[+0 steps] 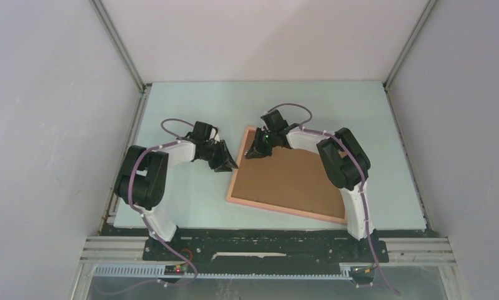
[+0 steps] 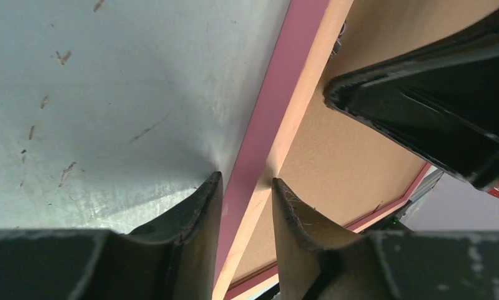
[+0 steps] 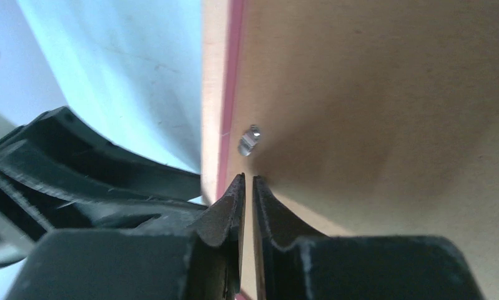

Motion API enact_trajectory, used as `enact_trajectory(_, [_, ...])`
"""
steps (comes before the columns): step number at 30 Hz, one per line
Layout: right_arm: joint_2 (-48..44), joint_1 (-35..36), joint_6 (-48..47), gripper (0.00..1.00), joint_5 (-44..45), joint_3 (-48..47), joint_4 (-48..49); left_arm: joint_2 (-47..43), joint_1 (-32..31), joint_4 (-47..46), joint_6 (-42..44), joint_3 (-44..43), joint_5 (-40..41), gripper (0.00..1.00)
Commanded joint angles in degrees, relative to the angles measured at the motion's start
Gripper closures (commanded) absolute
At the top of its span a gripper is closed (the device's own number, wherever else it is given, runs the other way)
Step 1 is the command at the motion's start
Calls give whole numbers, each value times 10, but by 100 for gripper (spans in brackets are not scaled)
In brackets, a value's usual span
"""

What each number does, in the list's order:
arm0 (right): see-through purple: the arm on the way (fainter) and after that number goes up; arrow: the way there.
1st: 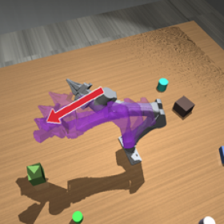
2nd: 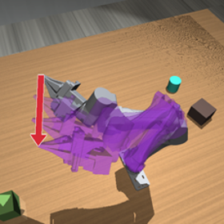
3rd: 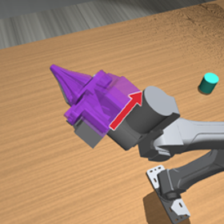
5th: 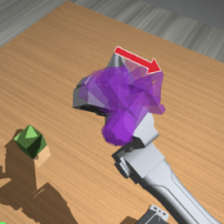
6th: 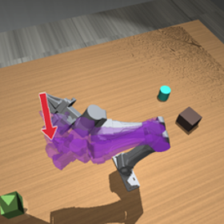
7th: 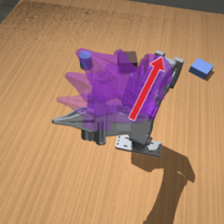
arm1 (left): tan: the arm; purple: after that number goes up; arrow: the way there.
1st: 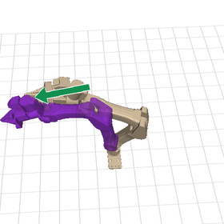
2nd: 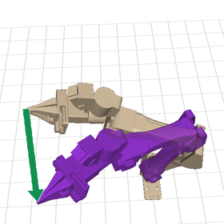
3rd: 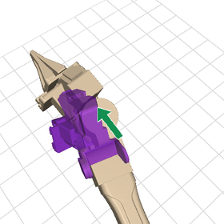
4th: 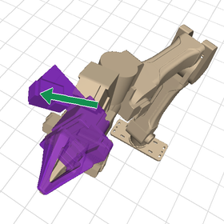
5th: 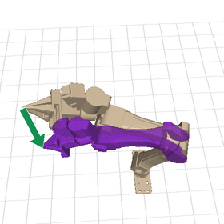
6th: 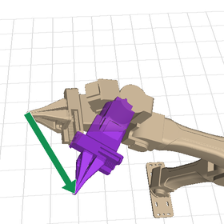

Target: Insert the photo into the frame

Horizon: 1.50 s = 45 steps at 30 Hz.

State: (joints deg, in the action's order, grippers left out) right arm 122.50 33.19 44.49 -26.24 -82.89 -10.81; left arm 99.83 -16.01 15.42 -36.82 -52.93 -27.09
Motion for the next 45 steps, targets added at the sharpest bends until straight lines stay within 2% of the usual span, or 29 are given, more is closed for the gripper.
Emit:
enact_trajectory(1, [19,2,2,87,37,-20,0,8,-3,-1,23,-7,11,63])
enact_trajectory(8, [35,2,5,100,61,-26,-15,21,-5,16,28,-18,28,68])
enact_trajectory(14, [56,9,6,100,77,-48,-20,25,-9,27,36,-24,38,73])
enact_trajectory(17, [66,16,25,100,76,-56,7,26,-14,29,38,-26,38,75])
enact_trajectory(24, [60,10,148,100,28,-2,191,27,-19,32,41,-26,39,77])
enact_trajectory(29, [-21,2,92,99,7,31,152,20,-19,36,45,-27,43,78])
enact_trajectory(34, [-103,-6,-33,79,-8,47,36,17,-19,39,47,-30,40,77])
enact_trajectory(37, [-142,-20,-114,65,31,46,-61,10,-19,42,52,-31,43,74])
enact_trajectory(41, [-173,-31,-235,53,30,39,-166,-4,-19,51,62,-36,52,71])
enact_trajectory(45, [-220,-22,-351,40,119,55,-261,-35,-19,61,76,-41,69,66])
